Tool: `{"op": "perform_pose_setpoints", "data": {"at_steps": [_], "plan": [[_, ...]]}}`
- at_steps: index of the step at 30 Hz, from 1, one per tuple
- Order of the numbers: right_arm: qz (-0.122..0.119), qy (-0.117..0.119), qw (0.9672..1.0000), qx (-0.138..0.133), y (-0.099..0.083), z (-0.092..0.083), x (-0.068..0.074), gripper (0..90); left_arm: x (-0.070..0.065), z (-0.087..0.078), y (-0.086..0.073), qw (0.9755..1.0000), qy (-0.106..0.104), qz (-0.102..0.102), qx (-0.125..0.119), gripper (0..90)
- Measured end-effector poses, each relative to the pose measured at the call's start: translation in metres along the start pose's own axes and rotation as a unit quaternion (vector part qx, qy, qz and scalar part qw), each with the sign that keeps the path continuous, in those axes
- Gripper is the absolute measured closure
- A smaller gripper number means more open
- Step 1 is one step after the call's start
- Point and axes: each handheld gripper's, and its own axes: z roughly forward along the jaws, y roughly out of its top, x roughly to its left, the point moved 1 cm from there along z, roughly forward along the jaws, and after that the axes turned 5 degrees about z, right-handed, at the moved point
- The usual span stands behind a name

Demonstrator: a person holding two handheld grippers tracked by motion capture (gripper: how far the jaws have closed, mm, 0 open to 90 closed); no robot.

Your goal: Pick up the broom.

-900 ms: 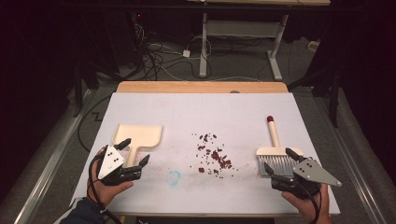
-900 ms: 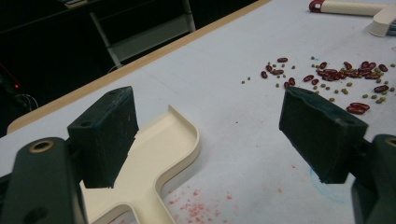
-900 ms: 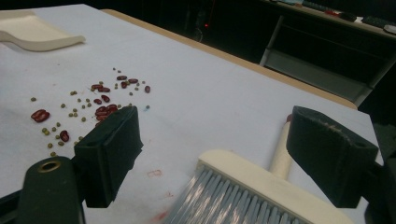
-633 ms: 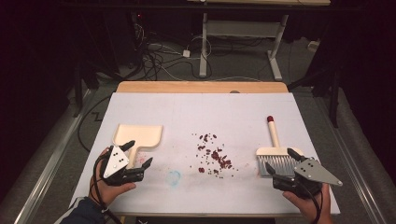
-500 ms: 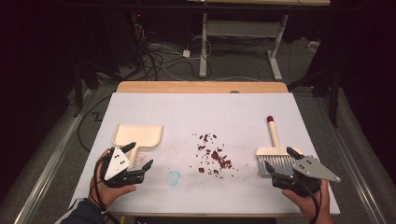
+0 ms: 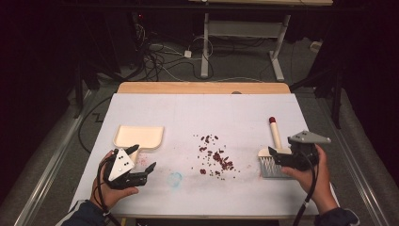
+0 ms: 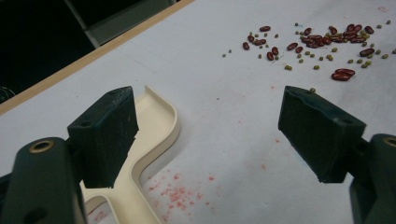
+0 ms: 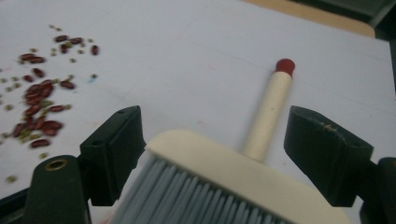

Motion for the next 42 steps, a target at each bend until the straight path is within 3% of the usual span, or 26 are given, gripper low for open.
{"op": "perform_pose_setpoints", "data": {"at_steps": [2,3,6,9,12,13,14,15,16,19,23,31,38,41,42], "plan": [[0.017,-0.017,0.9993,0.03,0.01,0.014,-0.011,24.1,0.0,0.0,0.0,1.0,0.0,-0.001,0.002,19.5],[0.017,-0.017,0.9993,0.03,0.01,0.014,-0.011,24.1,0.0,0.0,0.0,1.0,0.0,-0.002,0.002,19.5],[0.055,-0.021,0.995,0.081,0.025,0.044,-0.03,28.0,0.001,0.001,-0.001,1.0,0.002,0.002,0.001,19.5],[0.078,-0.036,0.9877,0.131,0.027,0.069,-0.042,31.4,0.001,0.001,-0.002,1.0,0.001,0.002,0.003,19.4],[0.11,-0.033,0.9781,0.174,0.026,0.089,-0.053,37.8,0.001,0.002,-0.002,1.0,0.003,0.003,0.006,19.5],[0.11,-0.033,0.9781,0.174,0.026,0.089,-0.053,37.8,0.001,0.002,-0.002,1.0,0.003,0.004,0.007,19.5],[0.098,-0.048,0.9746,0.195,0.026,0.097,-0.053,41.5,0.001,0.002,-0.002,1.0,0.002,0.003,0.007,19.5],[0.098,-0.048,0.9746,0.195,0.026,0.097,-0.053,41.5,0.001,0.002,-0.002,1.0,0.002,0.004,0.007,19.5],[0.081,-0.06,0.9725,0.21,0.029,0.099,-0.049,46.6,0.001,0.003,-0.002,0.9999,0.001,0.005,0.009,19.5],[0.069,-0.048,0.9728,0.216,0.033,0.1,-0.044,63.0,0.0,0.004,-0.002,0.9999,0.0,0.006,0.011,19.4],[0.064,-0.059,0.971,0.223,0.035,0.102,-0.04,64.3,-0.002,0.004,-0.001,0.9998,-0.005,0.006,0.015,19.4],[0.059,-0.067,0.9718,0.218,0.036,0.103,-0.035,69.9,-0.002,0.008,0.0,0.9997,-0.011,0.008,0.018,19.4],[0.068,-0.057,0.9778,0.19,0.03,0.099,-0.036,70.5,-0.002,0.007,0.0,0.9997,-0.012,0.007,0.018,19.5],[0.076,-0.041,0.9821,0.167,0.025,0.097,-0.039,70.7,-0.002,0.007,-0.001,0.9997,-0.012,0.007,0.02,19.5],[0.077,-0.039,0.9849,0.15,0.023,0.094,-0.039,70.7,-0.002,0.007,-0.001,0.9997,-0.011,0.006,0.02,19.5]]}}
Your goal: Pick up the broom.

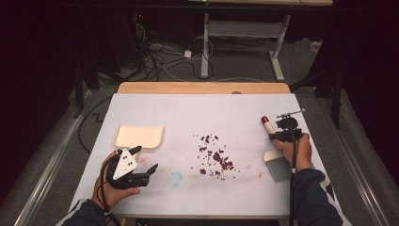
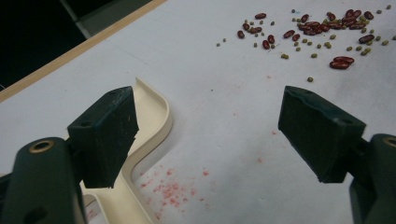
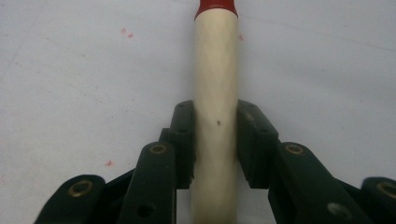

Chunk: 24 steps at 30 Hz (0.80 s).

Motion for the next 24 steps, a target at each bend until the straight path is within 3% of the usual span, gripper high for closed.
{"op": "perform_pose_setpoints", "data": {"at_steps": [1,4,5,9,13,15,16,17,20,21,22,23,24], "plan": [[0.0,0.0,1.0,0.0,0.0,0.0,0.0,70.7,0.0,0.0,0.0,1.0,0.0,0.0,0.0,19.5],[0.0,0.016,0.9987,-0.049,-0.005,-0.013,-0.002,70.8,0.0,-0.001,0.0,1.0,0.002,-0.002,0.001,19.5],[0.0,0.016,0.9987,-0.049,-0.005,-0.013,-0.002,70.8,0.0,-0.001,-0.001,1.0,0.002,-0.002,0.001,19.5],[-0.002,0.042,0.9915,-0.123,-0.015,-0.037,-0.004,70.8,-0.001,-0.001,-0.001,1.0,0.002,-0.005,0.002,19.6],[-0.015,0.062,0.9813,-0.182,-0.026,-0.058,-0.003,70.8,-0.001,-0.001,0.0,1.0,0.002,-0.005,0.0,19.6],[-0.026,0.076,0.9741,-0.211,-0.033,-0.07,-0.002,70.8,-0.001,-0.002,0.001,1.0,0.002,-0.005,-0.002,19.7],[-0.029,0.077,0.9718,-0.221,-0.036,-0.075,-0.001,70.8,-0.002,-0.002,0.001,1.0,0.002,-0.004,-0.002,19.7],[-0.029,0.077,0.9718,-0.221,-0.036,-0.075,-0.001,70.8,-0.002,-0.002,0.002,1.0,0.001,-0.005,-0.004,19.7],[-0.035,0.094,0.9602,-0.26,-0.048,-0.097,0.0,70.8,-0.002,-0.002,0.004,0.9999,0.0,-0.008,-0.008,19.9],[-0.035,0.094,0.9602,-0.26,-0.048,-0.097,0.0,70.8,-0.003,-0.003,0.006,0.9999,-0.002,-0.008,-0.009,19.9],[-0.037,0.104,0.9545,-0.277,-0.052,-0.106,0.003,70.8,-0.004,-0.003,0.008,0.9999,-0.002,-0.009,-0.013,19.9],[-0.037,0.104,0.9545,-0.277,-0.052,-0.106,0.003,70.8,-0.005,-0.004,0.01,0.9998,-0.005,-0.007,-0.017,19.9],[-0.044,0.112,0.9465,-0.299,-0.056,-0.115,0.007,70.8,-0.006,-0.004,0.013,0.9996,-0.01,-0.01,-0.024,20.1]]}}
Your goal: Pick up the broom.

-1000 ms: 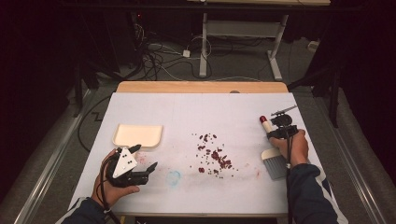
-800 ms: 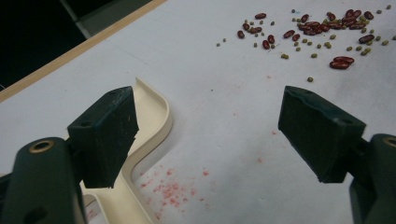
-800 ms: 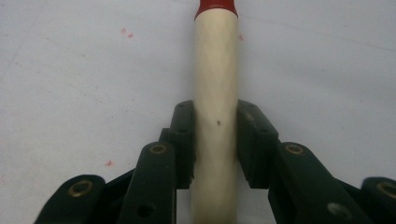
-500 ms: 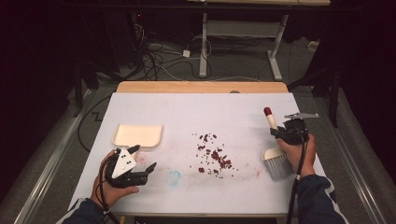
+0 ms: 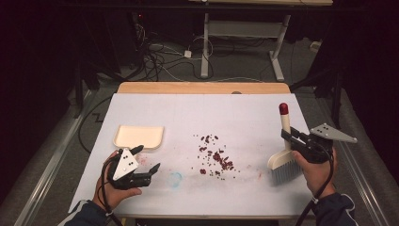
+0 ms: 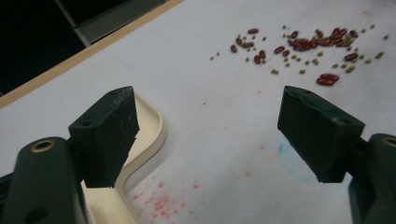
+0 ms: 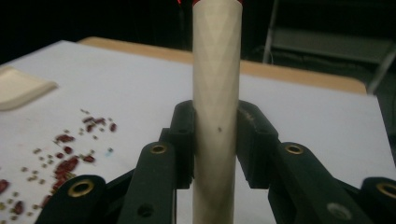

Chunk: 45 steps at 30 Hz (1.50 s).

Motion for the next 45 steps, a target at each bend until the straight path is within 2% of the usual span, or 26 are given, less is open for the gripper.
{"op": "perform_pose_setpoints", "data": {"at_steps": [1,2,5,6,7,8,9,10,14,15,17,19,21,22,23,24,26,28,29,33,34,37,39,40,42,45], "plan": [[-0.003,0.005,1.0,-0.007,0.001,-0.003,0.004,70.8,-0.004,0.0,0.007,0.9999,-0.012,-0.002,-0.012,20.3],[-0.007,0.011,0.9998,-0.015,0.003,-0.006,0.007,70.8,-0.004,0.0,0.007,0.9999,-0.012,-0.002,-0.012,20.4],[-0.012,0.029,0.9988,-0.037,0.007,-0.012,0.017,70.8,-0.014,0.002,0.022,0.9988,-0.035,0.002,-0.033,20.5],[-0.012,0.037,0.9981,-0.047,0.008,-0.015,0.021,70.8,-0.018,0.003,0.029,0.9982,-0.044,0.002,-0.04,20.6],[-0.016,0.041,0.9975,-0.056,0.01,-0.016,0.024,70.8,-0.027,0.007,0.043,0.9963,-0.066,0.008,-0.055,20.6],[-0.017,0.045,0.9971,-0.058,0.012,-0.018,0.027,70.8,-0.027,0.007,0.043,0.9963,-0.066,0.008,-0.055,20.6],[-0.018,0.049,0.9965,-0.065,0.014,-0.02,0.031,70.8,-0.039,0.013,0.058,0.9935,-0.088,0.015,-0.071,20.7],[-0.02,0.051,0.9957,-0.075,0.016,-0.021,0.034,70.8,-0.039,0.013,0.058,0.9935,-0.088,0.015,-0.071,21.0],[-0.021,0.054,0.9944,-0.089,0.022,-0.024,0.047,70.8,-0.065,0.029,0.092,0.9846,-0.146,0.022,-0.093,21.1],[-0.034,0.05,0.9938,-0.093,0.025,-0.024,0.057,70.8,-0.071,0.035,0.1,0.9819,-0.162,0.02,-0.097,21.2],[-0.04,0.047,0.9933,-0.098,0.027,-0.023,0.062,70.8,-0.085,0.046,0.115,0.9776,-0.184,0.019,-0.1,21.2],[-0.054,0.05,0.9922,-0.1,0.029,-0.018,0.079,70.8,-0.099,0.058,0.127,0.9728,-0.205,0.018,-0.106,22.1],[-0.059,0.048,0.9918,-0.102,0.03,-0.016,0.085,70.8,-0.112,0.071,0.136,0.9705,-0.217,0.019,-0.104,22.8],[-0.069,0.054,0.9911,-0.1,0.03,-0.012,0.095,70.7,-0.118,0.077,0.14,0.9692,-0.223,0.02,-0.103,23.1],[-0.069,0.054,0.9911,-0.1,0.03,-0.012,0.095,70.7,-0.124,0.083,0.142,0.9687,-0.225,0.02,-0.102,23.9],[-0.071,0.057,0.9905,-0.103,0.029,-0.009,0.105,70.7,-0.128,0.089,0.144,0.9686,-0.226,0.018,-0.102,24.6],[-0.077,0.056,0.9897,-0.107,0.029,-0.006,0.114,70.7,-0.134,0.098,0.146,0.9693,-0.223,0.011,-0.102,26.5],[-0.078,0.058,0.9892,-0.11,0.029,-0.006,0.118,70.7,-0.136,0.103,0.147,0.9721,-0.211,0.002,-0.104,27.5],[-0.084,0.06,0.9884,-0.111,0.029,-0.004,0.127,70.7,-0.135,0.105,0.147,0.9737,-0.202,-0.002,-0.105,34.5],[-0.092,0.063,0.9866,-0.119,0.028,-0.005,0.138,70.7,-0.127,0.107,0.145,0.9767,-0.184,-0.017,-0.108,45.7],[-0.092,0.063,0.9866,-0.119,0.028,-0.005,0.138,70.7,-0.125,0.107,0.144,0.9754,-0.188,-0.023,-0.112,45.7],[-0.094,0.071,0.9852,-0.125,0.028,-0.008,0.144,70.5,-0.118,0.105,0.141,0.9728,-0.2,-0.021,-0.115,55.8],[-0.096,0.075,0.9844,-0.127,0.028,-0.01,0.145,70.5,-0.116,0.105,0.139,0.9747,-0.195,-0.017,-0.109,57.5],[-0.096,0.075,0.9844,-0.127,0.028,-0.01,0.145,70.5,-0.114,0.105,0.138,0.9745,-0.196,-0.017,-0.107,57.5],[-0.098,0.078,0.9842,-0.125,0.027,-0.013,0.146,70.3,-0.11,0.105,0.136,0.9745,-0.198,-0.017,-0.103,63.4],[-0.097,0.086,0.9838,-0.124,0.027,-0.014,0.145,70.1,-0.103,0.103,0.134,0.9742,-0.203,-0.013,-0.098,65.3]]}}
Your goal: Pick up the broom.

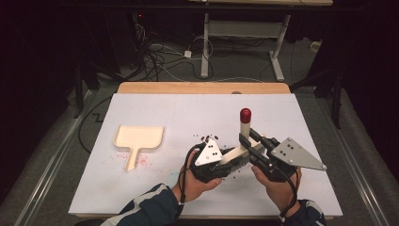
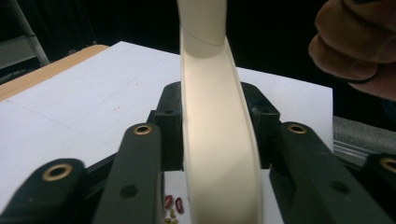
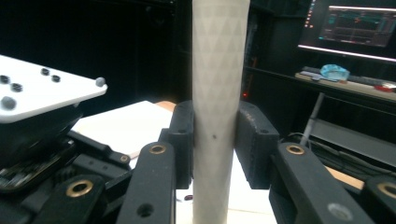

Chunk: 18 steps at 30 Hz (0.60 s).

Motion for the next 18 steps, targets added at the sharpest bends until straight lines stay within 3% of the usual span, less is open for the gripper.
{"op": "perform_pose_setpoints", "data": {"at_steps": [2,3,4,6,9,11,12,13,15,16,17,18], "plan": [[0.001,0.016,0.9999,0.004,0.001,-0.002,-0.003,69.5,0.003,-0.004,0.0,0.9998,-0.013,0.014,0.008,65.7],[-0.002,0.037,0.9993,0.004,0.001,-0.003,-0.005,67.5,0.004,-0.005,0.0,0.9996,-0.019,0.019,0.012,65.8],[-0.002,0.037,0.9993,0.004,0.001,-0.003,-0.005,67.5,0.005,-0.007,-0.001,0.9992,-0.025,0.023,0.02,65.8],[-0.015,0.067,0.9975,0.015,0.002,-0.007,-0.009,62.2,0.006,-0.011,-0.003,0.9982,-0.032,0.035,0.037,65.8],[-0.037,0.117,0.991,0.054,0.001,-0.009,-0.016,54.4,0.009,-0.019,-0.007,0.9957,-0.049,0.054,0.057,65.8],[-0.064,0.149,0.9835,0.08,-0.002,-0.01,-0.02,51.5,0.01,-0.026,-0.007,0.9937,-0.059,0.07,0.064,65.8],[-0.064,0.149,0.9835,0.08,-0.002,-0.01,-0.02,51.5,0.01,-0.03,-0.007,0.9927,-0.063,0.076,0.069,65.8],[-0.081,0.18,0.9737,0.113,-0.007,-0.008,-0.023,47.4,0.01,-0.034,-0.008,0.9918,-0.066,0.083,0.072,65.8],[-0.087,0.212,0.9627,0.144,-0.015,-0.005,-0.025,44.9,0.011,-0.042,-0.01,0.9905,-0.077,0.087,0.074,65.8],[-0.087,0.212,0.9627,0.144,-0.015,-0.005,-0.025,44.9,0.011,-0.045,-0.011,0.9893,-0.087,0.09,0.075,65.8],[-0.09,0.225,0.9545,0.174,-0.024,0.002,-0.025,41.9,0.011,-0.048,-0.012,0.988,-0.095,0.095,0.077,65.8],[-0.09,0.225,0.9545,0.174,-0.024,0.002,-0.025,41.9,0.011,-0.05,-0.014,0.9866,-0.103,0.099,0.079,65.8]]}}
